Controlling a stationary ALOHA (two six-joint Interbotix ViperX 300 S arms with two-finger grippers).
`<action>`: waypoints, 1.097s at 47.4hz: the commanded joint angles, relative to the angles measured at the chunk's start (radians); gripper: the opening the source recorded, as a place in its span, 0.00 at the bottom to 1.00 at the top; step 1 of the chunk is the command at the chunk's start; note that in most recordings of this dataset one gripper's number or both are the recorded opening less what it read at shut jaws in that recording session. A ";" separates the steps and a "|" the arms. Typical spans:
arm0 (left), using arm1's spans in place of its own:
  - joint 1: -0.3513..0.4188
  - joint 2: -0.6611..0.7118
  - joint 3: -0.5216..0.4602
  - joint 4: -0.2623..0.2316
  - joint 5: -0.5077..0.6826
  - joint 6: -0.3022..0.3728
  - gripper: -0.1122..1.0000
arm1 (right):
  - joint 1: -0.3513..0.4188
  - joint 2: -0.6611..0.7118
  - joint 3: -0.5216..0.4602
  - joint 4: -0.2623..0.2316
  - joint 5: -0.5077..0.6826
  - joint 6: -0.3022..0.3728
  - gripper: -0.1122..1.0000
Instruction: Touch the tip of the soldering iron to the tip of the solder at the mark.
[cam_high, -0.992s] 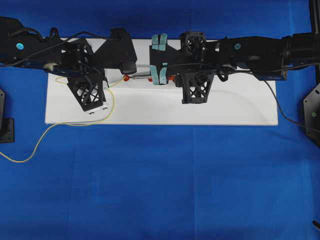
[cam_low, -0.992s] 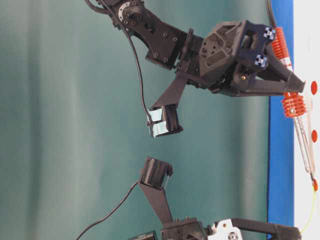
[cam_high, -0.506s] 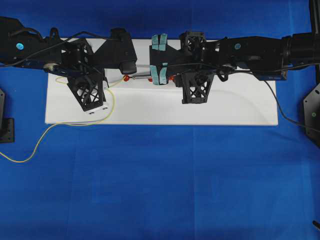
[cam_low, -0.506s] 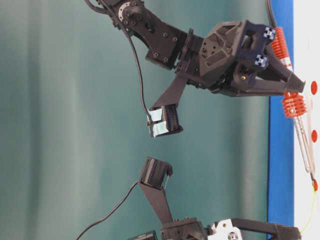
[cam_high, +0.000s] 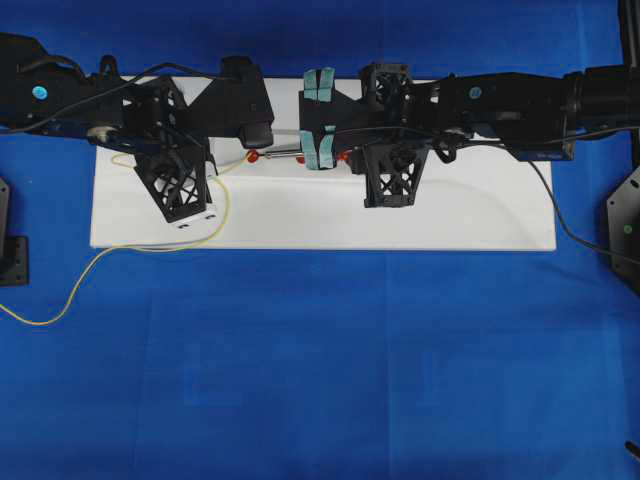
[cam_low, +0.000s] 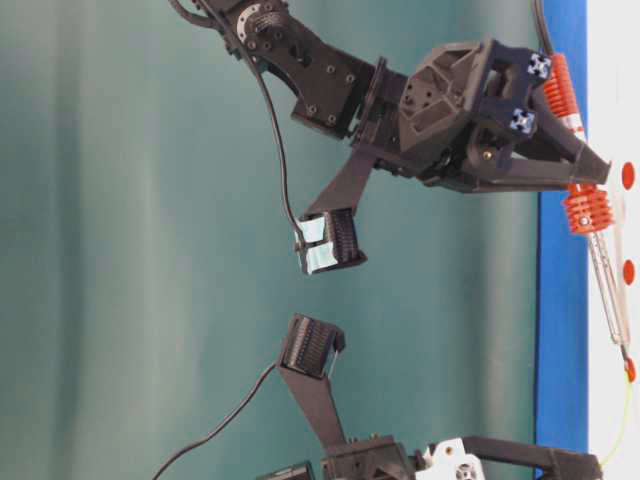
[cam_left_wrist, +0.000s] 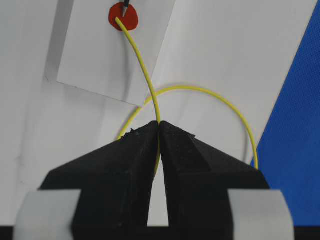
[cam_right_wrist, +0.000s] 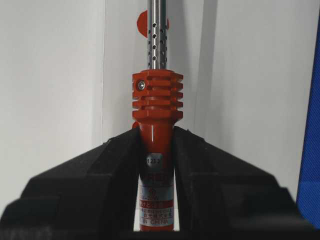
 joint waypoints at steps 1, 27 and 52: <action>0.000 -0.009 -0.011 0.003 -0.003 0.002 0.12 | 0.000 -0.011 -0.026 -0.002 -0.002 -0.002 0.16; 0.000 -0.011 -0.009 0.003 -0.003 0.002 0.12 | 0.000 -0.012 -0.026 0.000 -0.002 -0.002 0.16; -0.002 -0.086 0.035 0.003 -0.012 -0.006 0.12 | 0.000 -0.012 -0.026 -0.003 -0.003 -0.003 0.16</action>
